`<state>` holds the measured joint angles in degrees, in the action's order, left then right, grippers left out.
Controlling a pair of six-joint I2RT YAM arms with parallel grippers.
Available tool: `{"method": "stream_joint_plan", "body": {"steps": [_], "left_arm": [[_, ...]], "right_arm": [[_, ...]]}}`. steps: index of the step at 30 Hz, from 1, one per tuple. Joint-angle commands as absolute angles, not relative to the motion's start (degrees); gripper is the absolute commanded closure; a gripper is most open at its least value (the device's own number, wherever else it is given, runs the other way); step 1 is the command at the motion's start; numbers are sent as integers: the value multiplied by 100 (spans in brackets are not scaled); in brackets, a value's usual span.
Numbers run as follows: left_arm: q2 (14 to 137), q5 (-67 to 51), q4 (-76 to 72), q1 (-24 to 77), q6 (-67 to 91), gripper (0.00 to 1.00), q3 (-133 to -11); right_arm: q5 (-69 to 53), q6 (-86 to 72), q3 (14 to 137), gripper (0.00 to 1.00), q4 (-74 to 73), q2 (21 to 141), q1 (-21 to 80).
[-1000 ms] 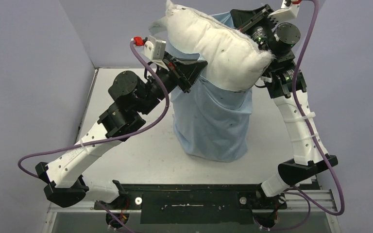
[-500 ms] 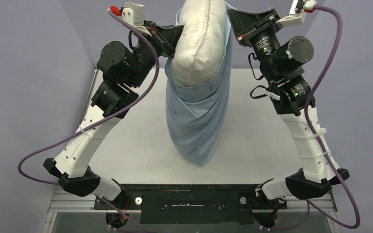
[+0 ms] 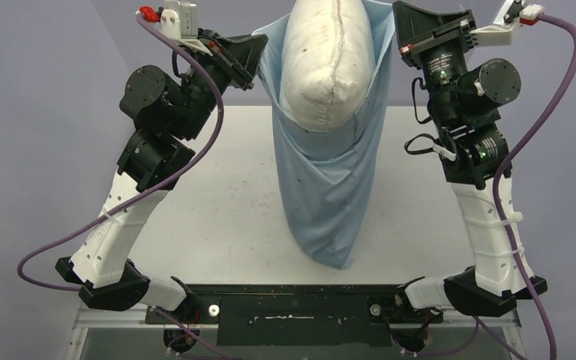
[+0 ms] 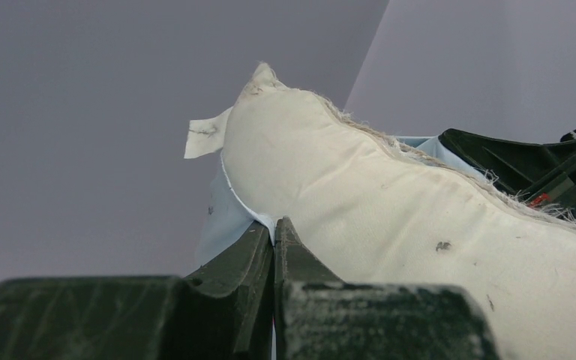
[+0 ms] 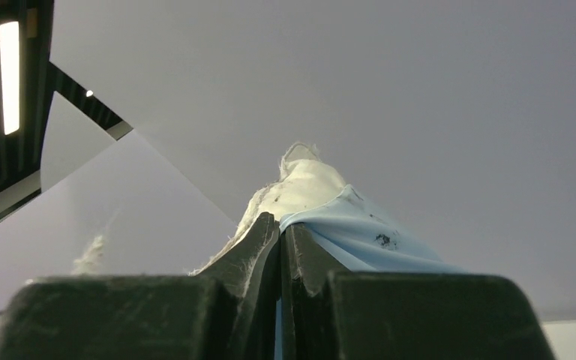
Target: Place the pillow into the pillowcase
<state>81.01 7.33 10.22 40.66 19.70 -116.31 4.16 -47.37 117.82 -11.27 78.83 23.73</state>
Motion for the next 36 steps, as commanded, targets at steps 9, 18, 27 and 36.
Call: {"method": "stream_joint_plan", "body": {"steps": [9, 18, 27, 36], "left_arm": [[8661, 296, 1562, 2336, 2542, 100, -12698], [9664, -990, 754, 805, 4187, 100, -13751], [9773, -1586, 170, 3264, 3513, 100, -13795], [9793, -469, 607, 3776, 2673, 100, -14159]], "right_arm": [[2231, -4174, 11503, 100, -894, 7281, 2339], [1212, -3825, 11153, 100, -159, 7795, 2332], [-1196, -3916, 12856, 100, 957, 9394, 3505], [214, -5486, 11508, 100, 138, 8571, 1999]]}}
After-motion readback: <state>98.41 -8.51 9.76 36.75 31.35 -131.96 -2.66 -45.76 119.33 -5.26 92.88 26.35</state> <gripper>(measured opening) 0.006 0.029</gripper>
